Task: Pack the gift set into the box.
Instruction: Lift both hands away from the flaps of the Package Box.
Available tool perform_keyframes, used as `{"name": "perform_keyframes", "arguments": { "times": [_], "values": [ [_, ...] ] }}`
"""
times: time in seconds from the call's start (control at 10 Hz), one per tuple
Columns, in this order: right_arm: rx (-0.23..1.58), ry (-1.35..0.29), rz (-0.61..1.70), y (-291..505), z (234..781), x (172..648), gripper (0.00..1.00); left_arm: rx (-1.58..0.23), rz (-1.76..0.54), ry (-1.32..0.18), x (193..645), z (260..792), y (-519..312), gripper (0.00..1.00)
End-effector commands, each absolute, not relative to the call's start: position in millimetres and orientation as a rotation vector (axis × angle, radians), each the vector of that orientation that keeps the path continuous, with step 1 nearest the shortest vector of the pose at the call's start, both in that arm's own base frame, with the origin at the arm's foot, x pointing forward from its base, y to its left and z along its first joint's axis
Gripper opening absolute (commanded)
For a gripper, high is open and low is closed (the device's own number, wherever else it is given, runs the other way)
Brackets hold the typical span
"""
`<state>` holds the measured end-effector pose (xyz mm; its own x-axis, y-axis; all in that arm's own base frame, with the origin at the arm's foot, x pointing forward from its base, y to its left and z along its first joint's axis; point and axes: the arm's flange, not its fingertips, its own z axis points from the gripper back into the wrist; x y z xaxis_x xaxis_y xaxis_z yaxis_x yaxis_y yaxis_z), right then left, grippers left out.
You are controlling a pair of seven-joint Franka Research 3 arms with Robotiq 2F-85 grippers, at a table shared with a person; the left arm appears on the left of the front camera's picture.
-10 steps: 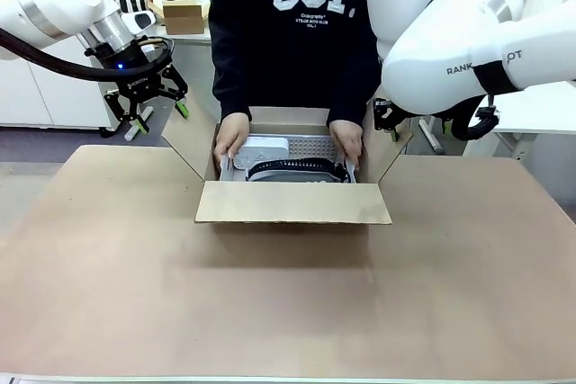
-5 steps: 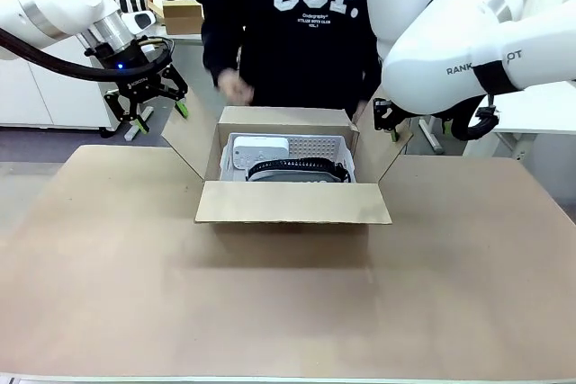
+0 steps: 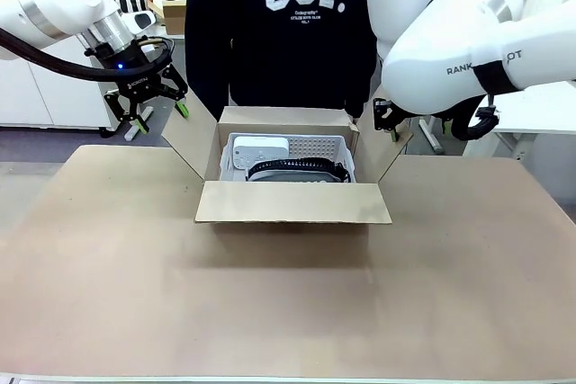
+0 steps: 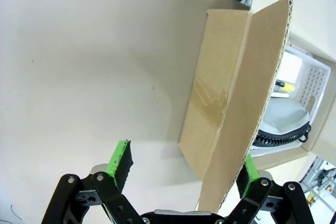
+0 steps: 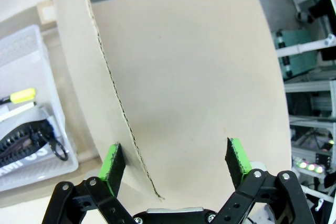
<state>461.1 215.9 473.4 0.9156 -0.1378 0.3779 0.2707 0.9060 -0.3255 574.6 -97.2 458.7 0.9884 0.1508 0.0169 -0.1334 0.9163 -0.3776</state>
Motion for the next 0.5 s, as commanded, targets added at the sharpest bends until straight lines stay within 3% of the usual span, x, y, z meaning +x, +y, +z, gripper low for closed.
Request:
{"name": "perform_keyframes", "arguments": {
  "times": [0.0,0.4],
  "values": [
    [-0.381,-0.36,-0.216,215.0,475.7,462.7,1.0,-0.363,0.162,-0.053,572.9,460.3,-97.6,1.0],
    [-0.381,-0.36,-0.216,215.0,475.7,462.7,1.0,-0.363,0.162,-0.053,572.9,460.3,-97.6,1.0]
  ]
}}
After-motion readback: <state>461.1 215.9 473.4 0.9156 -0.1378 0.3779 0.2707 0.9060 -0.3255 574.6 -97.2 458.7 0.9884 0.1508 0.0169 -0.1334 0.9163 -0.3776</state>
